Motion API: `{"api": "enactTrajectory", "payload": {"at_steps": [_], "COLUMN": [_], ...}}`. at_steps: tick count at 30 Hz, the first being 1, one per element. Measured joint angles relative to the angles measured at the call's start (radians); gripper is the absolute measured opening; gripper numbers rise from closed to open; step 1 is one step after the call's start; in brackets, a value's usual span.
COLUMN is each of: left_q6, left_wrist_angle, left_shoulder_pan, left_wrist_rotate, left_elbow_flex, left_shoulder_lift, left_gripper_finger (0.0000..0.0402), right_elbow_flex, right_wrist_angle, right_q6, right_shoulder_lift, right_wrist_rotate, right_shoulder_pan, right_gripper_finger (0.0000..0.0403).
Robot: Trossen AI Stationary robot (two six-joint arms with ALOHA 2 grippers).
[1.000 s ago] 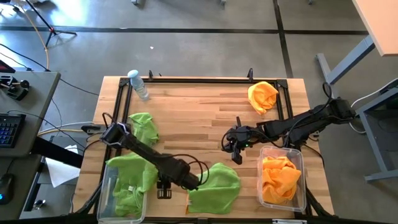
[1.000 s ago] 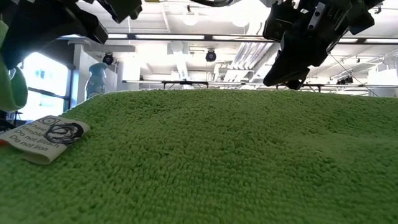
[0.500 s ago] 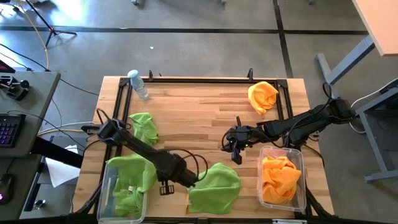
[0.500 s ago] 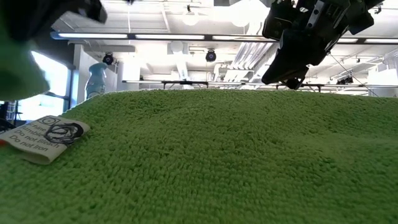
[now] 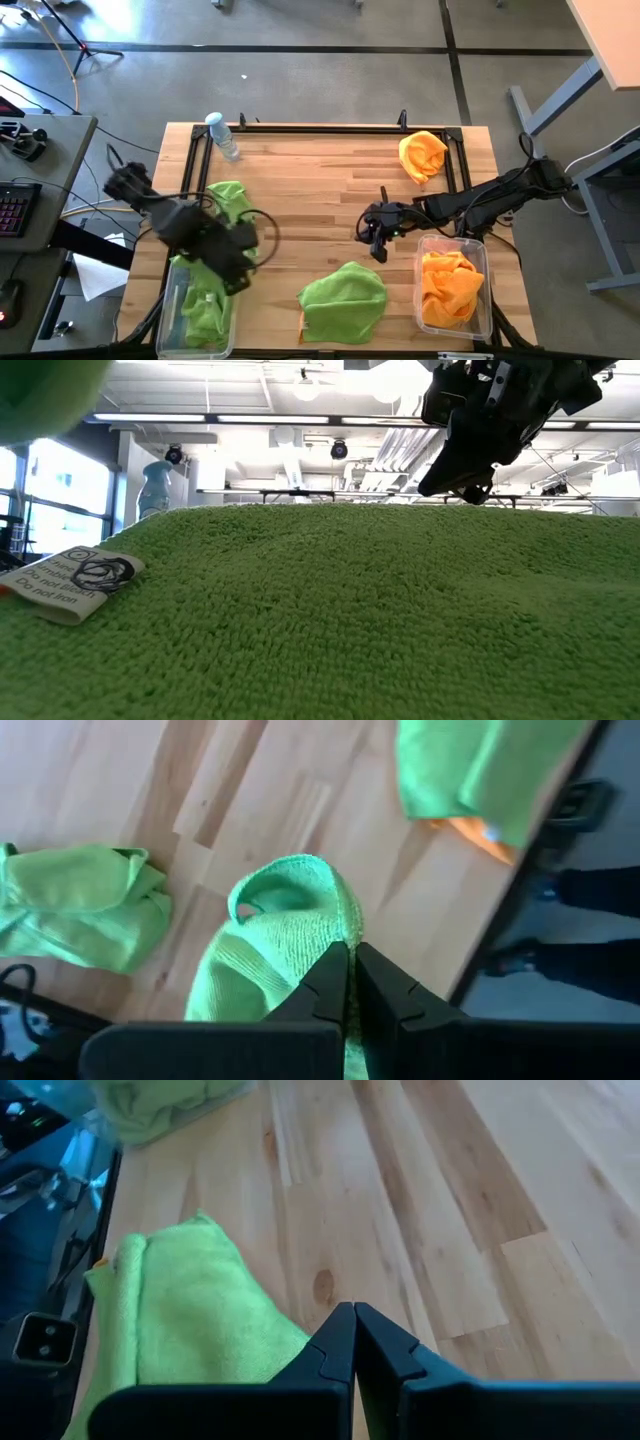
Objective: Sort microfiber towel by color & place in baskets
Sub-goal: Put the green towel into the left transparent bin
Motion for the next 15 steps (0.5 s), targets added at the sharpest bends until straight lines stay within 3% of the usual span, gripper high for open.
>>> {"api": "enactTrajectory", "payload": {"at_steps": [3,6,15], "left_q6": [-0.045,-0.103,-0.371], "left_wrist_angle": [0.0,0.001,0.046], "left_shoulder_pan": [-0.06,-0.13,-0.377], "left_wrist_rotate": [0.014,0.091,0.458], "left_elbow_flex": [0.0,0.0,0.0], "left_shoulder_lift": [-0.047,-0.066,-0.029], "left_gripper_finger": [0.0,0.0,0.0], "right_elbow_flex": [0.0,0.0,0.0], "right_wrist_angle": [0.008,0.035,0.115], "right_q6": [0.034,0.083,0.173], "right_shoulder_lift": [0.0,0.0,0.0], "right_wrist_rotate": [0.032,0.073,0.17], "right_shoulder_pan": [0.0,0.0,0.0], "right_gripper_finger": [0.0,0.0,0.0]}}
